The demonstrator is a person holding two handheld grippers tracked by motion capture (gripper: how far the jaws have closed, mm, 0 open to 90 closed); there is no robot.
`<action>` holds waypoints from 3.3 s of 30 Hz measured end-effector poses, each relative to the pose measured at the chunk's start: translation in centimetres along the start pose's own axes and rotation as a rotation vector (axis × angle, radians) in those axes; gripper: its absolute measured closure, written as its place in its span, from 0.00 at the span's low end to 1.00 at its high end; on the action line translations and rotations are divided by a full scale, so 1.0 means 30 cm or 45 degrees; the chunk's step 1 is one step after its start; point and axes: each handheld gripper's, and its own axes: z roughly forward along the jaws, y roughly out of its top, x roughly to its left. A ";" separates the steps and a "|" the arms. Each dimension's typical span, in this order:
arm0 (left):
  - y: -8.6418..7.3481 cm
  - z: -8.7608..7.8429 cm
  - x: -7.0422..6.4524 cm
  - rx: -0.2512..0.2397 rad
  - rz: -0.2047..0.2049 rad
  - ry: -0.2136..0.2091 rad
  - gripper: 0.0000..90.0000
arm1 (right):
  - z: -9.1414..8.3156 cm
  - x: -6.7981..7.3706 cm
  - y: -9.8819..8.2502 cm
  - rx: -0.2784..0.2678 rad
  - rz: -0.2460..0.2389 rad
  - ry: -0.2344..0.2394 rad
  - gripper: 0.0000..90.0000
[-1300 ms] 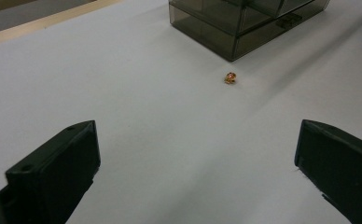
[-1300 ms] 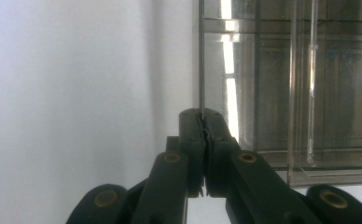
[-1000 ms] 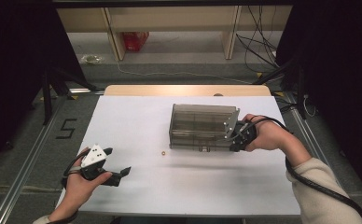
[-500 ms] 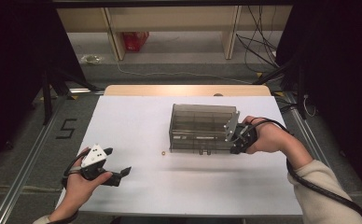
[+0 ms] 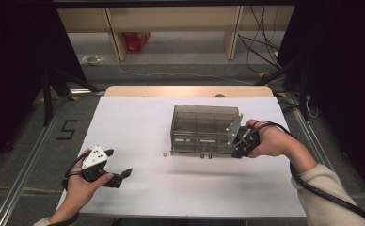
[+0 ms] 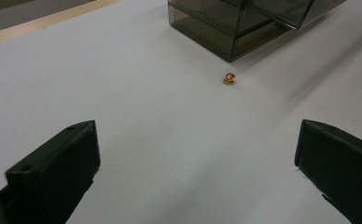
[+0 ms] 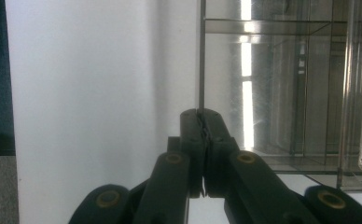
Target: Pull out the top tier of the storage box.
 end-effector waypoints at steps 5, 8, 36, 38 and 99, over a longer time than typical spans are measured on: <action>0.000 0.000 -0.001 -0.006 -0.006 0.001 0.00 | 0.000 0.011 0.002 0.004 0.025 -0.001 0.99; 0.000 0.001 -0.001 -0.006 -0.006 0.001 0.00 | -0.001 0.017 0.003 0.004 0.024 -0.001 0.99; 0.001 -0.001 -0.001 -0.006 -0.003 0.003 0.00 | -0.002 0.055 0.008 0.003 0.045 0.011 0.99; 0.002 -0.001 -0.002 -0.006 -0.002 0.003 0.00 | 0.001 0.059 0.008 -0.007 0.048 0.009 0.99; 0.001 -0.001 -0.001 -0.001 0.002 0.001 0.00 | -0.016 0.095 0.009 -0.180 0.271 -0.017 0.49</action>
